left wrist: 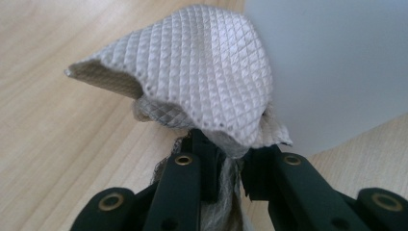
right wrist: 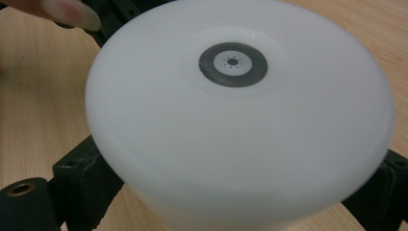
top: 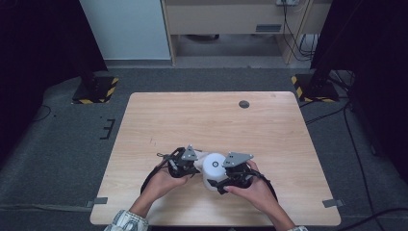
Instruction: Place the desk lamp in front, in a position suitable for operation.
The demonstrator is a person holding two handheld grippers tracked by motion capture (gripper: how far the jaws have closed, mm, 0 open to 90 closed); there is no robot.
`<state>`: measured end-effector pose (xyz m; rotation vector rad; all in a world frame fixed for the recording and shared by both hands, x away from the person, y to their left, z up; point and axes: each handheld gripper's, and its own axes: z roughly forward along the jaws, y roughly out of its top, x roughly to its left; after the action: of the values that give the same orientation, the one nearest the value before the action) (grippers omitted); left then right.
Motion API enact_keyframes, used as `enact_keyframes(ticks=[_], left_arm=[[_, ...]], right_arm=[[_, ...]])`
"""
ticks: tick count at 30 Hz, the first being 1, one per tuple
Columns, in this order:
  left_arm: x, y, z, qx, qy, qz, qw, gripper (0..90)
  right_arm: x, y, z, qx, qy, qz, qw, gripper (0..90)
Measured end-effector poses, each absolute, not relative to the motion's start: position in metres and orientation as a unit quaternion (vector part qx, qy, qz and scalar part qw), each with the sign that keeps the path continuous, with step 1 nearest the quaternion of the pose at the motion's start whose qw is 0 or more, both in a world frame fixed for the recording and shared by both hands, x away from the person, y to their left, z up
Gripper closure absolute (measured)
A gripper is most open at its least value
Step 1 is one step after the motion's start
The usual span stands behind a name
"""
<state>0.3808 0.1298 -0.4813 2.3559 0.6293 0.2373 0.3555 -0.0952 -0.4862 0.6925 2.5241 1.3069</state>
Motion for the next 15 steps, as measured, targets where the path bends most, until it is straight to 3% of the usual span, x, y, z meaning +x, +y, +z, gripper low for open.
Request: enact_keyframes(ticks=[5,15], left_arm=[[0.376,0.135,-0.466,0.894,0.243,0.1,0.364,78.2],[0.381,0.132,-0.491,0.914,0.237,0.101,0.314,78.1]], right_arm=[[0.355,-0.095,-0.486,0.237,0.857,0.445,0.108,8.4],[0.349,-0.094,-0.482,0.238,0.852,0.444,0.142,7.9]])
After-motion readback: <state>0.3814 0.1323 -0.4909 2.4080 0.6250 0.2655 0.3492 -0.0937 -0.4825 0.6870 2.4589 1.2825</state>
